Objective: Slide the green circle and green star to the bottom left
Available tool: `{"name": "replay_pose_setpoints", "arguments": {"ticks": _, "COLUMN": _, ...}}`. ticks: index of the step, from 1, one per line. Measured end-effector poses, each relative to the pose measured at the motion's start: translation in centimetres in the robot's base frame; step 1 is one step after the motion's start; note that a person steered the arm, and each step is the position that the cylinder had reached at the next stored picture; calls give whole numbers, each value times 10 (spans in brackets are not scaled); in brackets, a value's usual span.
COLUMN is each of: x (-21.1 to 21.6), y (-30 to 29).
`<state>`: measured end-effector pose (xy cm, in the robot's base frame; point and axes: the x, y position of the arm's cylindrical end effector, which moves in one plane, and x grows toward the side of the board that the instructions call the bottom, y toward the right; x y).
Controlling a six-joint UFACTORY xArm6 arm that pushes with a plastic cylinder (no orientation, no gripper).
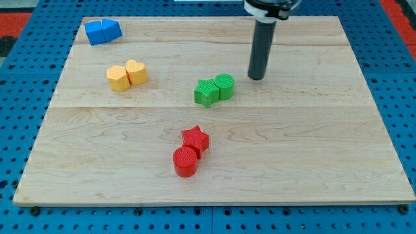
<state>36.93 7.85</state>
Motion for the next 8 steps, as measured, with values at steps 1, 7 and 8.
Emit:
{"name": "replay_pose_setpoints", "arguments": {"ticks": 1, "x": 20, "y": -18}}
{"name": "replay_pose_setpoints", "arguments": {"ticks": 7, "x": 124, "y": -273}}
{"name": "replay_pose_setpoints", "arguments": {"ticks": 8, "x": 121, "y": -293}}
